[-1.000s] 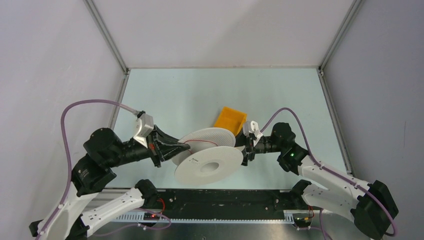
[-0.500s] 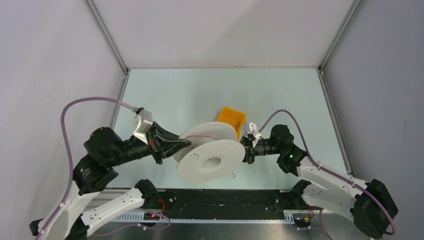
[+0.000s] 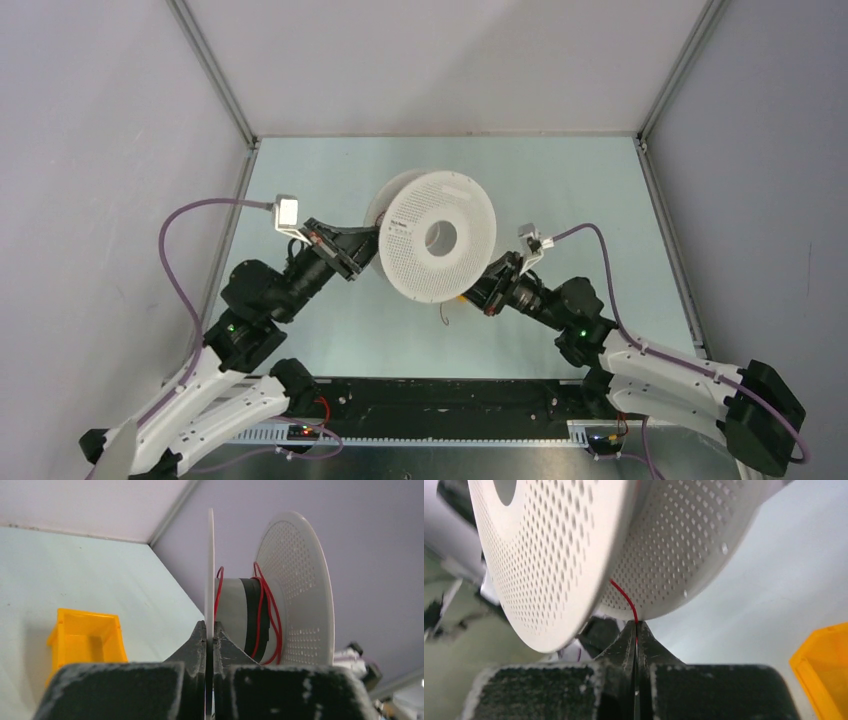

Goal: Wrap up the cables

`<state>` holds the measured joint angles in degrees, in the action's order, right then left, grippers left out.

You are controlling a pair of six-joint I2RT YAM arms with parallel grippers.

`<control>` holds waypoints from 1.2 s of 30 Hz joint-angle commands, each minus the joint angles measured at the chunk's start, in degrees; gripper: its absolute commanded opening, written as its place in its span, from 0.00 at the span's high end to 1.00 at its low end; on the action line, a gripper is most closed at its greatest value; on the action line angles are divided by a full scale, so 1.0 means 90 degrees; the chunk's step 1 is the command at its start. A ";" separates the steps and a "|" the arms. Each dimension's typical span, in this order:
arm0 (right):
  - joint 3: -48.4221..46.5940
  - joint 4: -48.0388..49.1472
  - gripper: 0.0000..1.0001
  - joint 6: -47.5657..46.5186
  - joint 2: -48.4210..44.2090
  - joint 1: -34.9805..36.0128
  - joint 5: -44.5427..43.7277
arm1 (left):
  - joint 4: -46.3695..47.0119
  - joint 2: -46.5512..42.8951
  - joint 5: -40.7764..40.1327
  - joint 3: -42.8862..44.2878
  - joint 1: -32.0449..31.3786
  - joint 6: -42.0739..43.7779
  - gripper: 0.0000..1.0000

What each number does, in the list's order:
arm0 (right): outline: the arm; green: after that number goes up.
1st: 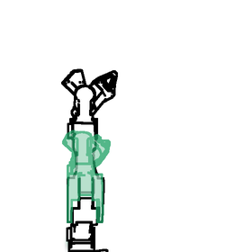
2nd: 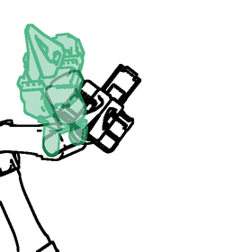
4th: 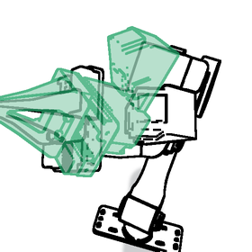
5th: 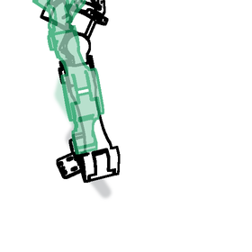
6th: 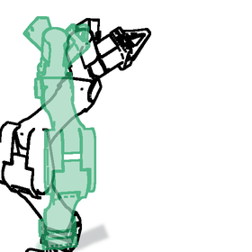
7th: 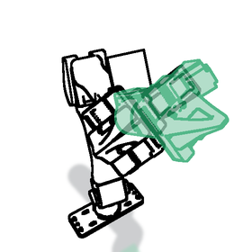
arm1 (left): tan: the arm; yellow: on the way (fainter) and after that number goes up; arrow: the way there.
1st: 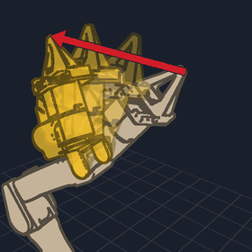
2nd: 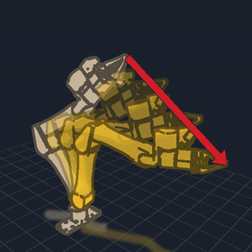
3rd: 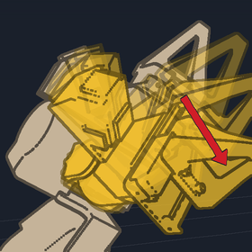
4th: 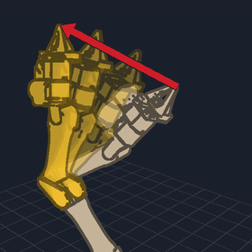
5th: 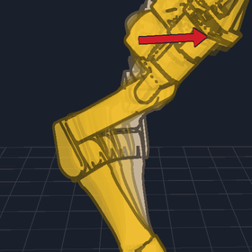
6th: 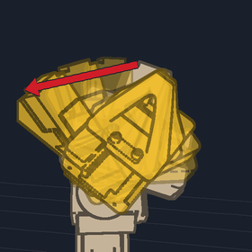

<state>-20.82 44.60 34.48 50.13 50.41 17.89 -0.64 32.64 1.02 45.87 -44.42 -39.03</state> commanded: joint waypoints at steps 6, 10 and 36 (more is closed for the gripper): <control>-0.0652 -0.0012 1.00 0.1772 0.0351 0.0608 -0.3755 | 0.2138 -0.0206 -0.2227 -0.1017 0.0038 -0.2000 1.00; -0.1244 -0.0303 1.00 0.1869 0.0863 0.0907 -0.4603 | 0.2689 -0.0022 -0.2289 -0.1301 0.0036 -0.2721 1.00; -0.2130 -0.0931 1.00 0.1421 0.1465 0.1039 -0.4666 | 0.3426 -0.0069 -0.3066 -0.1972 0.0056 -0.2498 1.00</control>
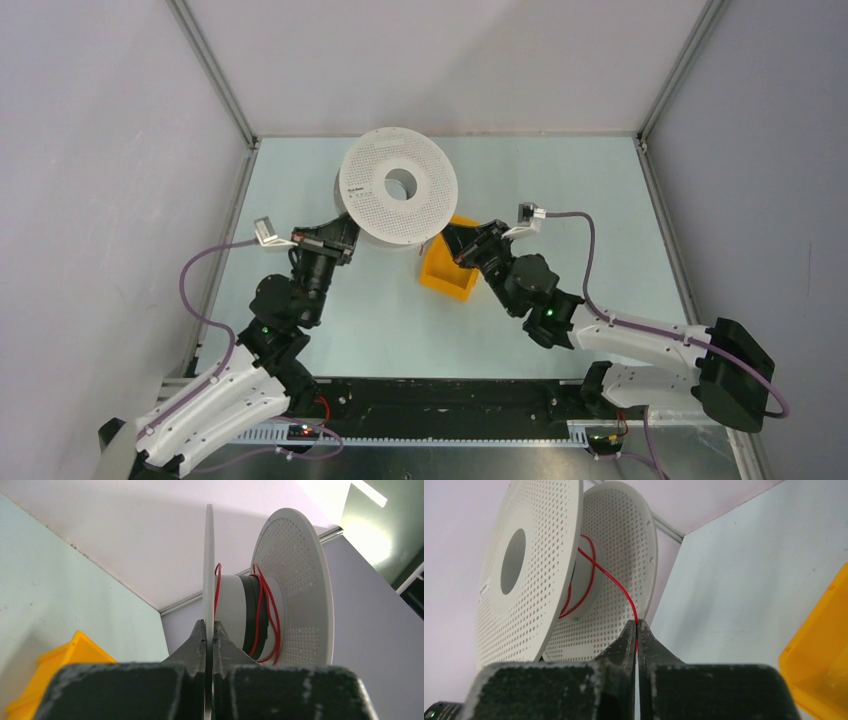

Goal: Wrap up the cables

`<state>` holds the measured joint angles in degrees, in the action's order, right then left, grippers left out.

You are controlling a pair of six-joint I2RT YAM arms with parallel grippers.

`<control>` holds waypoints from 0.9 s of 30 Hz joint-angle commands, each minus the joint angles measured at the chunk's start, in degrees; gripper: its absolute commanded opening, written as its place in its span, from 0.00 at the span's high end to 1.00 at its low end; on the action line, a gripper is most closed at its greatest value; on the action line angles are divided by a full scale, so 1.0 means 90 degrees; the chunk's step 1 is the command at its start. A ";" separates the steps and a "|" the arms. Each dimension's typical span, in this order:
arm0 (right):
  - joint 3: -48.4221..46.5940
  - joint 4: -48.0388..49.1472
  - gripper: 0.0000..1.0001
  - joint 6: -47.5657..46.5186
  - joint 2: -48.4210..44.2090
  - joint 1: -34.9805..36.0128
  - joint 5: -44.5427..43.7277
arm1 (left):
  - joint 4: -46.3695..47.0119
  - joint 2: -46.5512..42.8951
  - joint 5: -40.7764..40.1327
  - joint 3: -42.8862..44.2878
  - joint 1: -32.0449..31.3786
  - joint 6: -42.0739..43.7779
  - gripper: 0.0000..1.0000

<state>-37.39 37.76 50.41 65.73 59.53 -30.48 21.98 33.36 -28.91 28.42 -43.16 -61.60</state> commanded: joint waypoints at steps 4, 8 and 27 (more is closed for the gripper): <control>-0.0242 -0.0031 1.00 -0.0799 -0.0312 -0.0161 0.1686 | 0.1204 0.0004 0.0620 -0.0109 -0.0076 0.0059 1.00; -0.0006 0.0374 1.00 -0.1032 -0.0324 -0.0291 0.2317 | 0.1388 -0.0062 0.0855 -0.0065 -0.0063 0.0724 1.00; 0.0005 0.0905 1.00 -0.0506 -0.0352 -0.0783 0.2572 | 0.2021 0.0210 0.1583 0.0066 -0.0049 0.0576 1.00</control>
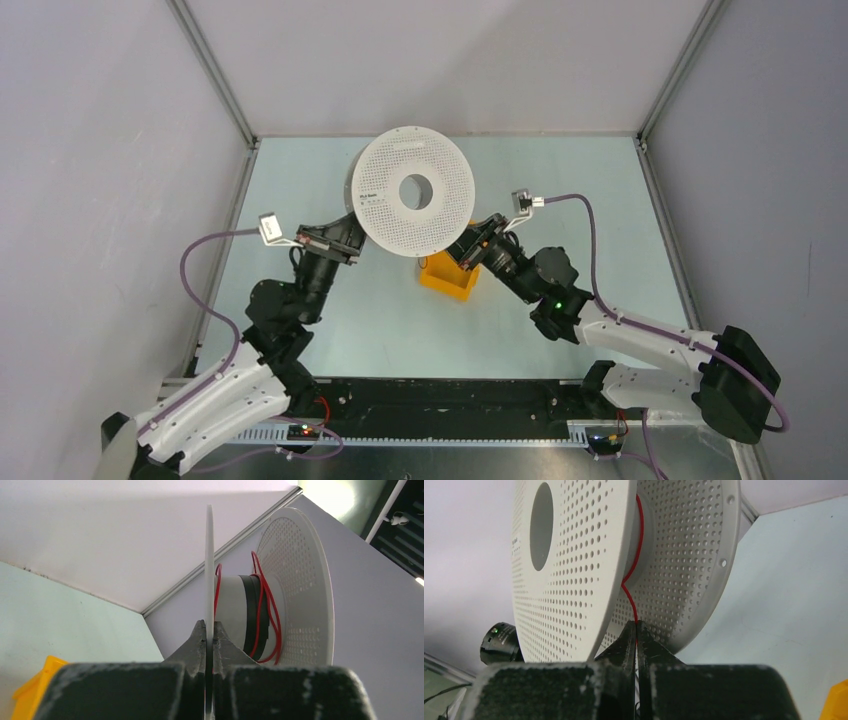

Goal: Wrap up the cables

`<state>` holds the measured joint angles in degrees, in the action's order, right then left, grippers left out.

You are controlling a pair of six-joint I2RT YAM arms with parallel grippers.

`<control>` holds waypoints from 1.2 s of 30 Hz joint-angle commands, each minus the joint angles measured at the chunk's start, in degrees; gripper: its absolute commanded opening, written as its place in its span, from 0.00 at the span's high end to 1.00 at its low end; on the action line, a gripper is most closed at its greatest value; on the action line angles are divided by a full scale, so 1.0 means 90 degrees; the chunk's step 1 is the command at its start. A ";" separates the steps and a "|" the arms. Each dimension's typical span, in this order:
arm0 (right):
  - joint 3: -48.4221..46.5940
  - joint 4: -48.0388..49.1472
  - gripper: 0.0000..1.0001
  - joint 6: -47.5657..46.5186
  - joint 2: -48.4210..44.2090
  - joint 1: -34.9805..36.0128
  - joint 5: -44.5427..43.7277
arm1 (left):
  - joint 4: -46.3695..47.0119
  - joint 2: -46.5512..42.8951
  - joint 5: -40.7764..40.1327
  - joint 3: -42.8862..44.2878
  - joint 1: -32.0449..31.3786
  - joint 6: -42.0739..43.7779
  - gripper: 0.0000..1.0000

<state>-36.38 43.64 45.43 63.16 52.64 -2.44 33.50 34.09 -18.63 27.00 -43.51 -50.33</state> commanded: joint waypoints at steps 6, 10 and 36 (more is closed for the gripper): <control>-0.0371 -0.0097 1.00 0.0426 0.0364 0.0223 -0.1864 | 0.0994 0.0649 0.0553 0.0366 -0.0038 -0.1893 1.00; -0.0641 -0.0073 1.00 0.0501 0.0718 0.0416 -0.2575 | 0.1023 0.0771 0.0372 0.0343 -0.0071 -0.2196 1.00; -0.1910 -0.1088 1.00 0.2126 0.2197 0.1047 -0.5544 | 0.1127 0.1124 -0.0488 0.0115 -0.0100 -0.3600 1.00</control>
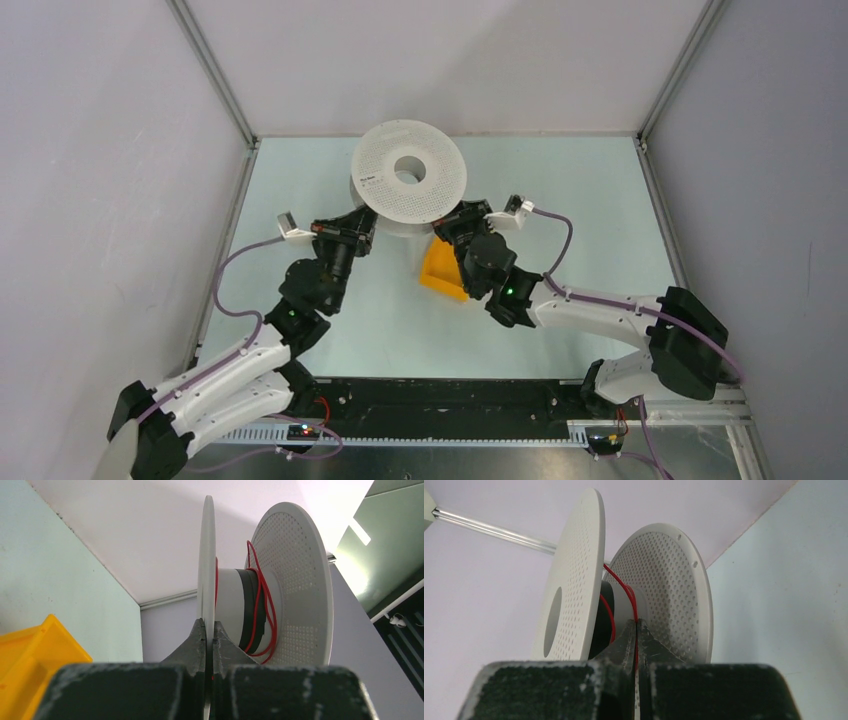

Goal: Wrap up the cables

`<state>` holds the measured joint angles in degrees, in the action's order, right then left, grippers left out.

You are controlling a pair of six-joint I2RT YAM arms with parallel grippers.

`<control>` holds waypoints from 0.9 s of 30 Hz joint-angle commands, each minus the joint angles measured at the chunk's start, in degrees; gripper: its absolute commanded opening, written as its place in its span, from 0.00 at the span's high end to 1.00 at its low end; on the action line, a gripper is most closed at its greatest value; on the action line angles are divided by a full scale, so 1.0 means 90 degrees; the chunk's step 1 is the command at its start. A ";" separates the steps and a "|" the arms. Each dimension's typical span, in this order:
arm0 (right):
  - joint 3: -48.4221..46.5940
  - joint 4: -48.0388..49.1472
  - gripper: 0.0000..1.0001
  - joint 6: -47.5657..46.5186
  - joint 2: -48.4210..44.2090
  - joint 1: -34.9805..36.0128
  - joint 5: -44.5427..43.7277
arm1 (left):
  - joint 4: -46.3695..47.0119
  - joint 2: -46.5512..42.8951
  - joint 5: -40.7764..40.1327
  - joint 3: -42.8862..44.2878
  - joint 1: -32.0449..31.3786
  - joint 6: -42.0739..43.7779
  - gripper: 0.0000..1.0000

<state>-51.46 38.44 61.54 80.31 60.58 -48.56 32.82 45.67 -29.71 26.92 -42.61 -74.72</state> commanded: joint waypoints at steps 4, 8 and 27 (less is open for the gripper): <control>-0.0239 -0.0641 1.00 0.0497 0.0284 0.0211 -0.0511 | 0.1216 -0.0307 0.0577 0.0007 -0.0198 -0.0915 1.00; -0.0227 -0.0710 1.00 0.0440 0.0270 0.0235 -0.0376 | 0.1217 -0.0436 0.0454 -0.0068 -0.0200 -0.0873 1.00; 0.0174 -0.0657 0.80 -0.0219 -0.0174 0.0506 -0.0502 | 0.1217 -0.0659 0.0181 -0.0217 -0.0184 -0.0700 1.00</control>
<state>-51.83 36.27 62.87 79.75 64.36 -52.23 32.82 42.61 -31.29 23.81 -42.85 -77.10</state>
